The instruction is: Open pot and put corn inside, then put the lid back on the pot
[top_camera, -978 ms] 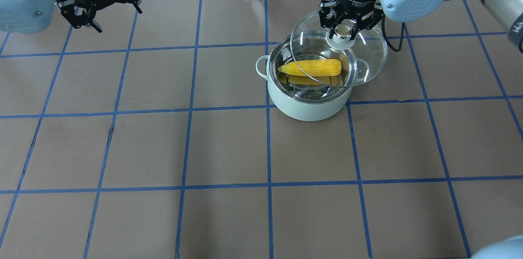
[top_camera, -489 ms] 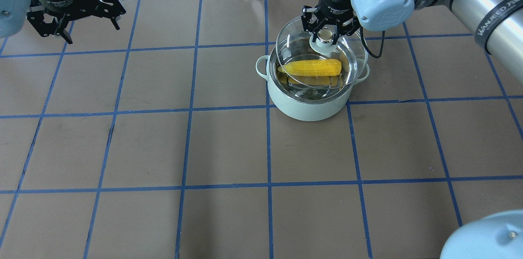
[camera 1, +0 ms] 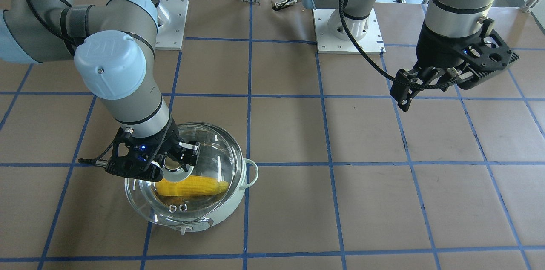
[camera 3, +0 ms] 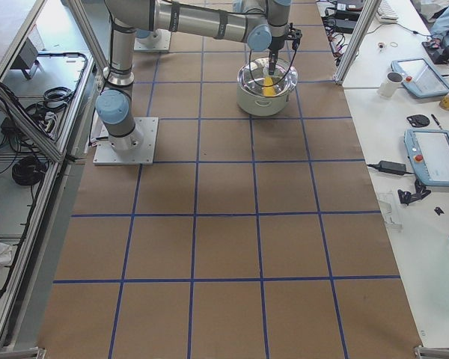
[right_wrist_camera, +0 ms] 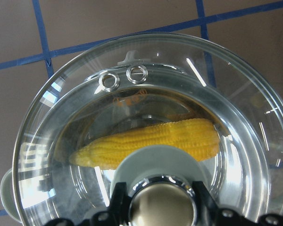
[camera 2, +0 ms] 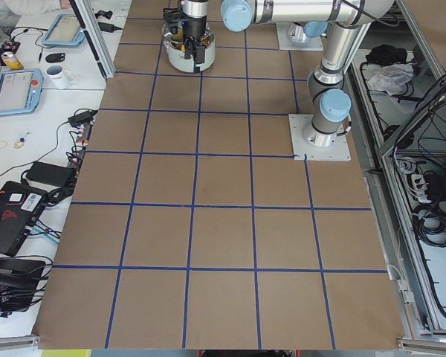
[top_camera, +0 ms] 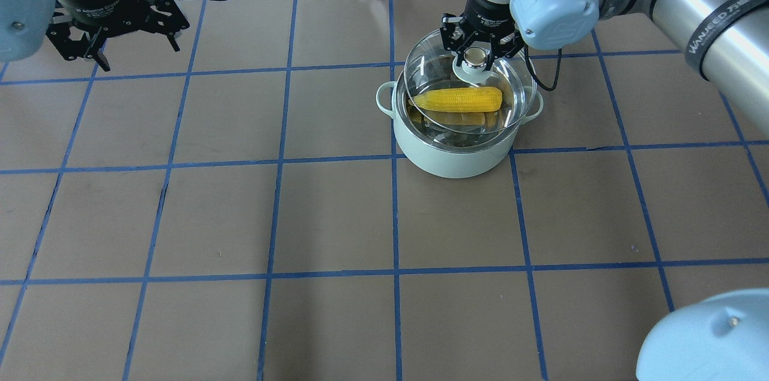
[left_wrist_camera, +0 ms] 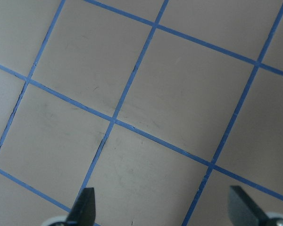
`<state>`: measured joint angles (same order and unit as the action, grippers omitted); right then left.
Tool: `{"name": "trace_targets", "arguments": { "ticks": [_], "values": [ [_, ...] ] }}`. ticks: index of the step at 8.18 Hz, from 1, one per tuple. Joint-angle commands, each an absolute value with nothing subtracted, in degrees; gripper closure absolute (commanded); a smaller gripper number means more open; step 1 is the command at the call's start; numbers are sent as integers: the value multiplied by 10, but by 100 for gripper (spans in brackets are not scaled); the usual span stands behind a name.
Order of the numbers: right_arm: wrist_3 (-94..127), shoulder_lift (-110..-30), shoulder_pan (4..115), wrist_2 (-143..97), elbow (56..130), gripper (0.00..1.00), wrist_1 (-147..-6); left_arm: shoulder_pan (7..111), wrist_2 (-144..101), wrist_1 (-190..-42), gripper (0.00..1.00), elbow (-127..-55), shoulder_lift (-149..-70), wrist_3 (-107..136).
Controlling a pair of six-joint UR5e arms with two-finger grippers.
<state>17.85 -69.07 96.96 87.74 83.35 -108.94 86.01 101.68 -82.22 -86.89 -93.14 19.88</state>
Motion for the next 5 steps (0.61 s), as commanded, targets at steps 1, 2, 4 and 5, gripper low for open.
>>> {"name": "trace_targets", "arguments": {
  "ticks": [1, 2, 4, 5],
  "values": [
    [200, -689, 972, 871, 834, 97, -1089, 864, 1015, -841, 0, -872, -943, 195],
    [200, -689, 972, 871, 836, 97, -1088, 865, 1007, -849, 0, -874, -945, 199],
    [201, -690, 972, 870, 840, 97, -1089, 865, 944, -845, 0, -870, -954, 150],
    [201, -690, 973, 870, 841, 97, -1088, 866, 936, -844, 0, -870, -955, 148]
  ]
}}
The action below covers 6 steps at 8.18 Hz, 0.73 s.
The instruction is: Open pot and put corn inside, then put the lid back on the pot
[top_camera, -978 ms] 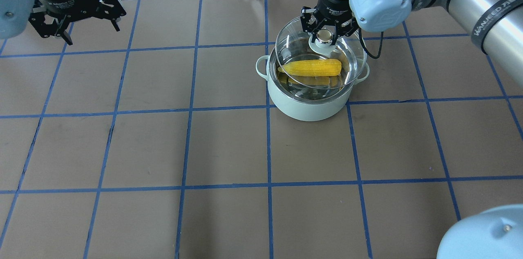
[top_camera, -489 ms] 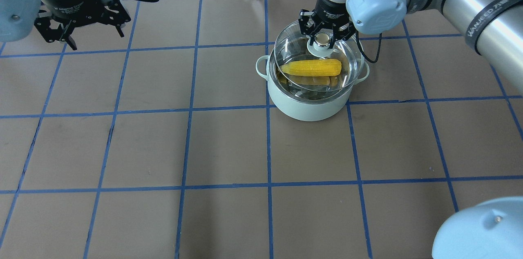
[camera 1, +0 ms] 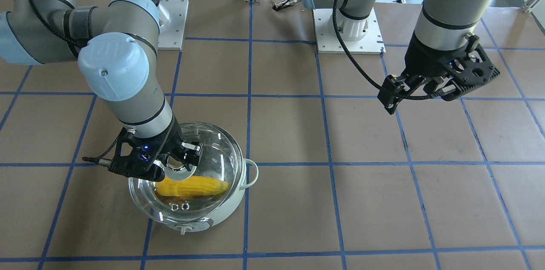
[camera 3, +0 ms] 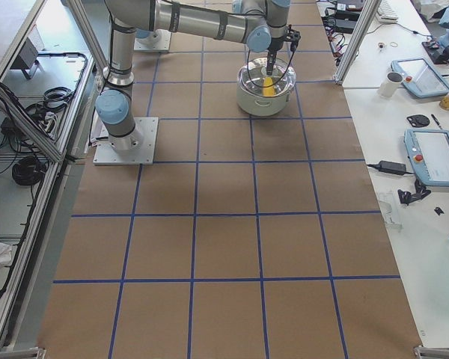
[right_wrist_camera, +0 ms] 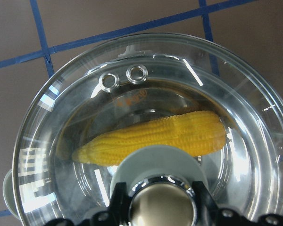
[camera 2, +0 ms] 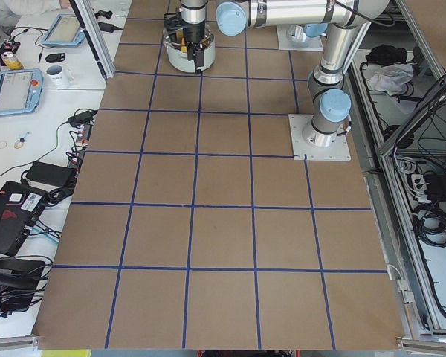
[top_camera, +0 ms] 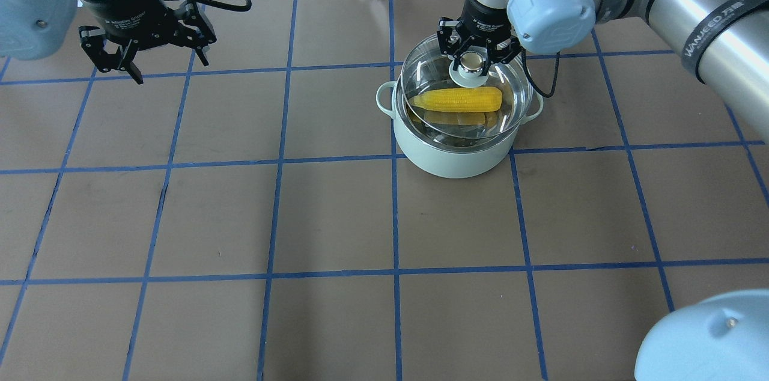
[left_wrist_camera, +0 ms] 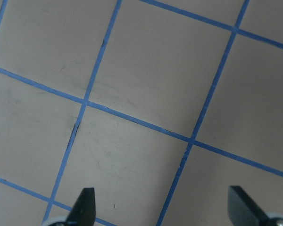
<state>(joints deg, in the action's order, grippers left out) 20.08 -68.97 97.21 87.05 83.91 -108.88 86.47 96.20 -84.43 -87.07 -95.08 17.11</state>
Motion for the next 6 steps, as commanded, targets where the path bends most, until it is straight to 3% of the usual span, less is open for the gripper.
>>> {"name": "trace_targets", "arguments": {
  "ticks": [1, 6],
  "values": [
    [202, -690, 976, 870, 842, 97, -1089, 868, 906, -845, 0, -870, -955, 148],
    [223, -691, 977, 857, 843, 98, -1088, 902, 903, -847, 0, -872, -962, 137]
  ]
}}
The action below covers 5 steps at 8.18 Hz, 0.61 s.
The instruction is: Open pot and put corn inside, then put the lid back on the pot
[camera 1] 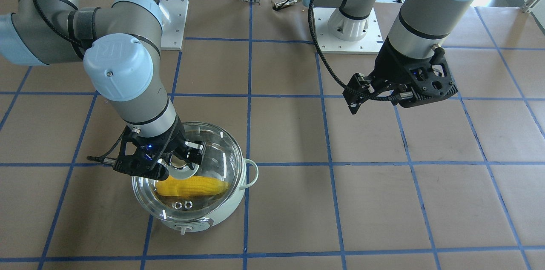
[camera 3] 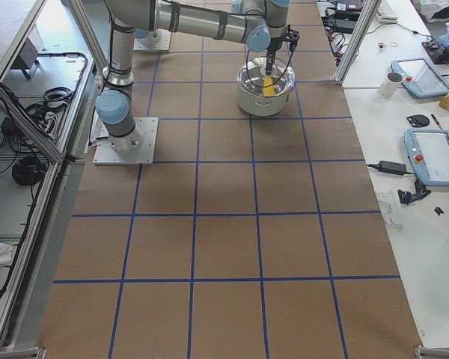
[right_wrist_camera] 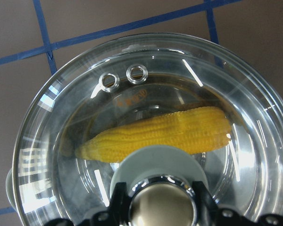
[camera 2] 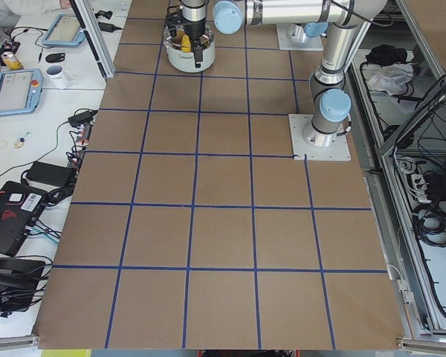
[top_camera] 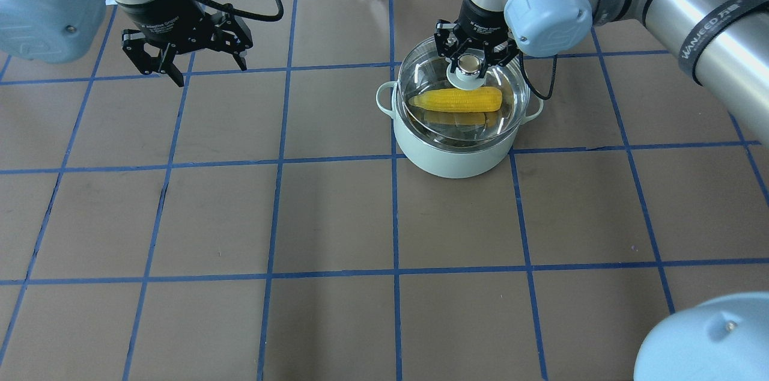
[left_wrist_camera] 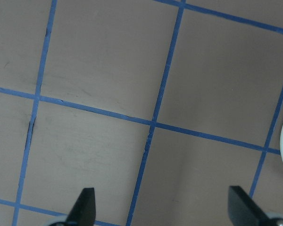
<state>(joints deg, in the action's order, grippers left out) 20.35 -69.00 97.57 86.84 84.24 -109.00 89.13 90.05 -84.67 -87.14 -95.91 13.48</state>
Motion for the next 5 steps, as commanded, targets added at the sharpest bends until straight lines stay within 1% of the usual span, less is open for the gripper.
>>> {"name": "trace_targets", "arguments": {
  "ticks": [1, 5],
  "values": [
    [226, -691, 983, 856, 843, 98, -1088, 902, 904, -847, 0, -874, -961, 138],
    [215, -692, 983, 862, 847, 97, -1085, 901, 904, -846, 0, -873, -961, 138]
  ]
}}
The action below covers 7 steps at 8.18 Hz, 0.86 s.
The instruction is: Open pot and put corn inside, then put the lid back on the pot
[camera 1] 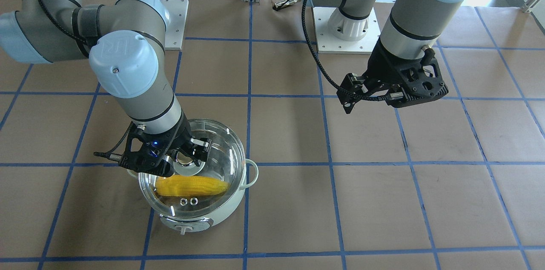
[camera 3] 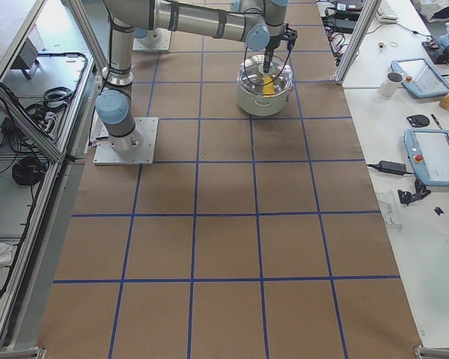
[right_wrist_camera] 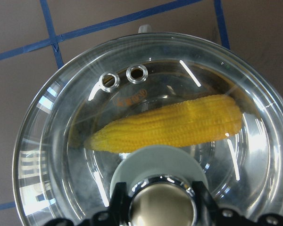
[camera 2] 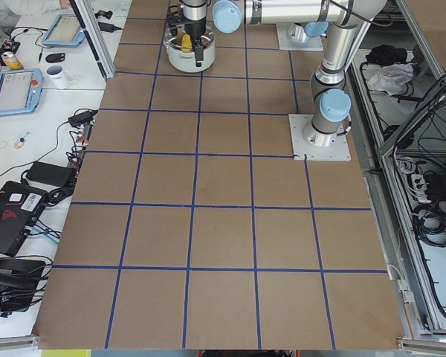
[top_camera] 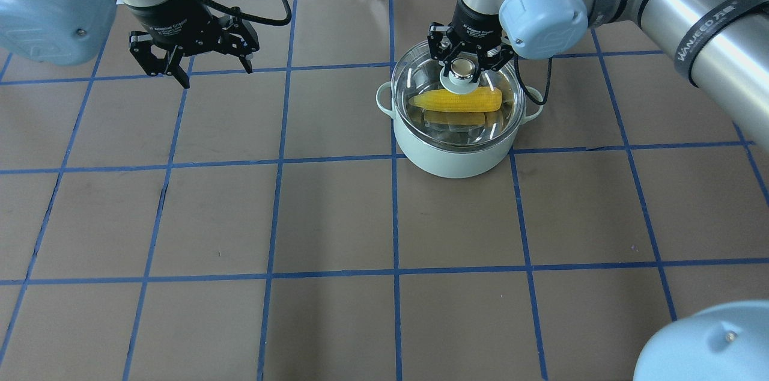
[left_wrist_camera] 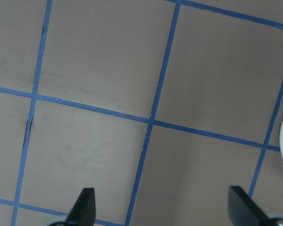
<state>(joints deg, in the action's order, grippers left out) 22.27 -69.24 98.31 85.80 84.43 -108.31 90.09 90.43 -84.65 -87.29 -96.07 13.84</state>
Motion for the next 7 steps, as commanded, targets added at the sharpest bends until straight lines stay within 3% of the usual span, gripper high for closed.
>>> {"name": "trace_targets", "arguments": {
  "ticks": [1, 3, 4, 5, 6, 7],
  "values": [
    [212, -692, 983, 862, 848, 97, -1086, 901, 904, -846, 0, -873, -961, 137],
    [212, -692, 983, 865, 848, 93, -1086, 901, 904, -846, 0, -873, -961, 137],
    [212, -692, 983, 865, 848, 86, -1087, 901, 904, -846, 0, -873, -961, 138],
    [214, -692, 983, 864, 849, 70, -1088, 901, 904, -846, 0, -874, -961, 140],
    [214, -689, 983, 864, 849, 39, -1089, 901, 904, -846, 0, -874, -962, 135],
    [214, -689, 983, 864, 849, 28, -1090, 902, 904, -846, 0, -874, -961, 135]
  ]
}}
